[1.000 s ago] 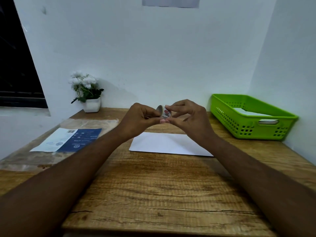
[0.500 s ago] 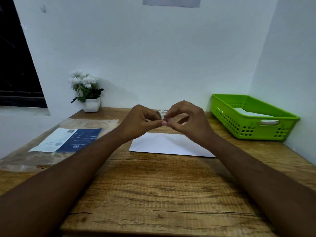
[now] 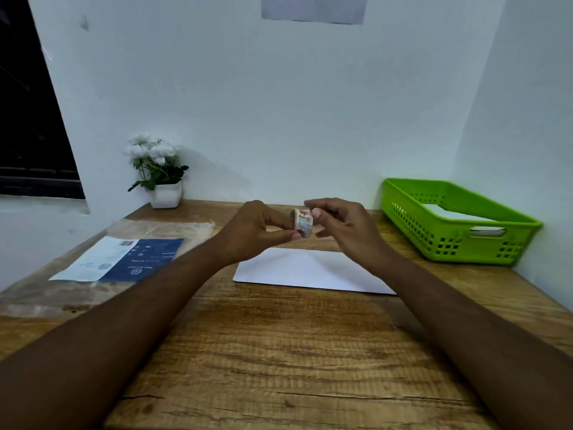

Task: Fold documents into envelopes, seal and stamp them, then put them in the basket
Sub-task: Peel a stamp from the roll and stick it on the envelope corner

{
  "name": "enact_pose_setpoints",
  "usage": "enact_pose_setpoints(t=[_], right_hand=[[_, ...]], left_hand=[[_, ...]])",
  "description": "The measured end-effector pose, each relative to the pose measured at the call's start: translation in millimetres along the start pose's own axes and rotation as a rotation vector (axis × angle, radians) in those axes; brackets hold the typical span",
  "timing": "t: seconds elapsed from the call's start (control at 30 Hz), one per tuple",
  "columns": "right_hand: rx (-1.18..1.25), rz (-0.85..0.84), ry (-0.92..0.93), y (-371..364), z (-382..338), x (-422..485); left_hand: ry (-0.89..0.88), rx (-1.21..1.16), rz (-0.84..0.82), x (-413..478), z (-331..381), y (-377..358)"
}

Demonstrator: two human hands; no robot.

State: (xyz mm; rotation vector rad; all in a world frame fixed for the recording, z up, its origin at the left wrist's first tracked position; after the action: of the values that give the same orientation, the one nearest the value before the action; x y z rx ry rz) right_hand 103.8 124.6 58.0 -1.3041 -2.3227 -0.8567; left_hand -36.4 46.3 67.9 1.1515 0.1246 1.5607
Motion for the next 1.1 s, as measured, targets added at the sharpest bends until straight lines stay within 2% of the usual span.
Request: enact_pose_setpoints(t=[0.13,0.6,0.83,1.1], right_hand=[[-0.039,-0.010,-0.045,-7,3,-1],[0.105,0.050,-0.159,6,7,-4],[0.049,0.100,-0.150,5,3,-5],[0.098,0.041,-0.141,3,-2,-7]], left_hand=[[-0.025,0.044,-0.032,-1,3,-3],[-0.002,0.038,0.012,-1,-1,2],[0.037,-0.001,0.021,2,-2,1],[0.020,0.080,-0.008,0,-1,0]])
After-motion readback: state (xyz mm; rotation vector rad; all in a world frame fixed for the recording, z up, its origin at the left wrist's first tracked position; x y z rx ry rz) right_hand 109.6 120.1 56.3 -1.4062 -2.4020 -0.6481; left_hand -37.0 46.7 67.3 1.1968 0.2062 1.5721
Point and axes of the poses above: each hand's wrist, its own x-axis towards the middle knuckle, its own y-axis out of the back of the hand, z = x × y, the point moved 7 cm from there along x, towards the middle knuckle
